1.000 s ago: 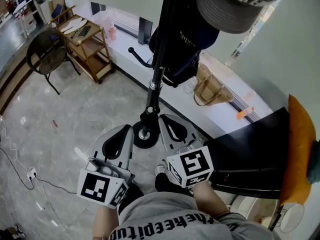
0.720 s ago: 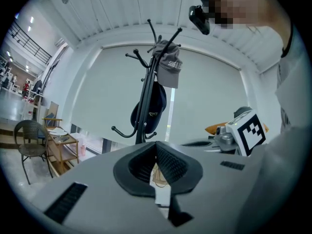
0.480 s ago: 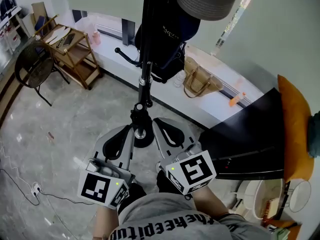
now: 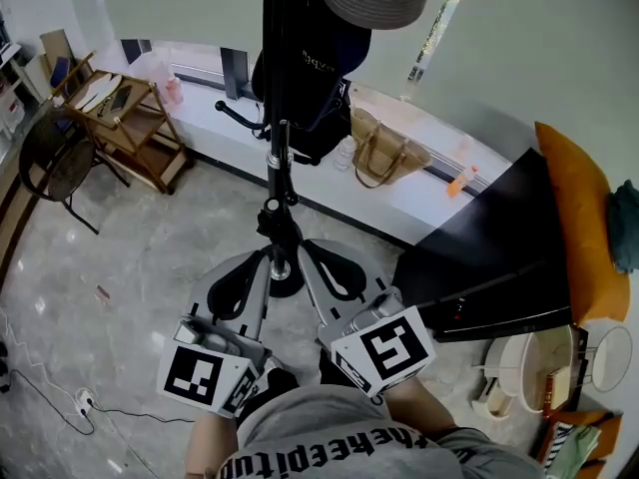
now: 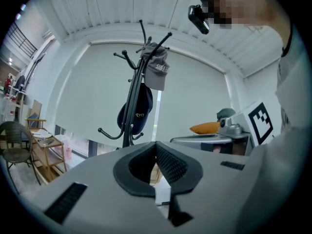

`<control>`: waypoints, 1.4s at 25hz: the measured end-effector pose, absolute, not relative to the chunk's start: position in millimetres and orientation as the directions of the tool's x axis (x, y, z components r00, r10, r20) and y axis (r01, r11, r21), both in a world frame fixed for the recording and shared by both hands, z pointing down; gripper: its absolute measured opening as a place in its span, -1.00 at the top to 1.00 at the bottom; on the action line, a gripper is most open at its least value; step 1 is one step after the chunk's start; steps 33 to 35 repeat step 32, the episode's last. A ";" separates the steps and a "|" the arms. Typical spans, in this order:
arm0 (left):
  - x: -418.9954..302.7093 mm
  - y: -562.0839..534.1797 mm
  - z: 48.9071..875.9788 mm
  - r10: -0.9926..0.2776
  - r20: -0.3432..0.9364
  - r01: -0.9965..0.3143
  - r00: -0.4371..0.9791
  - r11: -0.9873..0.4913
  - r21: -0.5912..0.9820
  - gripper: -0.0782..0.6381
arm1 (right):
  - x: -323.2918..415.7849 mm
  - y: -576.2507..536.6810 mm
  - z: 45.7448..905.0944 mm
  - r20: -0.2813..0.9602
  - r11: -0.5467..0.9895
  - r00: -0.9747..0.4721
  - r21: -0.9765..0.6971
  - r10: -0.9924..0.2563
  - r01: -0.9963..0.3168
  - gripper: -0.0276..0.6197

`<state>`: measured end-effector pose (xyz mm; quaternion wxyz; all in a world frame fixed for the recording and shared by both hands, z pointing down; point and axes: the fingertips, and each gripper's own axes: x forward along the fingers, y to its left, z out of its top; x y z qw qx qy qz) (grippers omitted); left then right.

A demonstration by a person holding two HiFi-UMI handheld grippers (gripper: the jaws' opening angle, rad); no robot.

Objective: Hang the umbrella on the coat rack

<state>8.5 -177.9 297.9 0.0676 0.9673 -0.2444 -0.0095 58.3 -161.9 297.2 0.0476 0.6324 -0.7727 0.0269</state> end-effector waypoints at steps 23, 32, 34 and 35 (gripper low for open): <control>-16.7 -173.0 294.8 -0.421 -0.007 -0.417 0.907 -0.901 0.121 0.74 | 26.1 -151.4 281.8 0.051 0.178 -0.177 0.014 -0.983 -0.984 0.88; -20.4 -175.4 300.3 -0.412 -0.005 -0.407 0.911 -0.904 0.133 0.74 | 24.2 -151.5 284.5 0.052 0.160 -0.159 0.013 -0.986 -0.987 0.88; -20.4 -175.4 300.3 -0.412 -0.005 -0.407 0.911 -0.904 0.133 0.74 | 24.2 -151.5 284.5 0.052 0.160 -0.159 0.013 -0.986 -0.987 0.88; -20.4 -175.4 300.3 -0.412 -0.005 -0.407 0.911 -0.904 0.133 0.74 | 24.2 -151.5 284.5 0.052 0.160 -0.159 0.013 -0.986 -0.987 0.88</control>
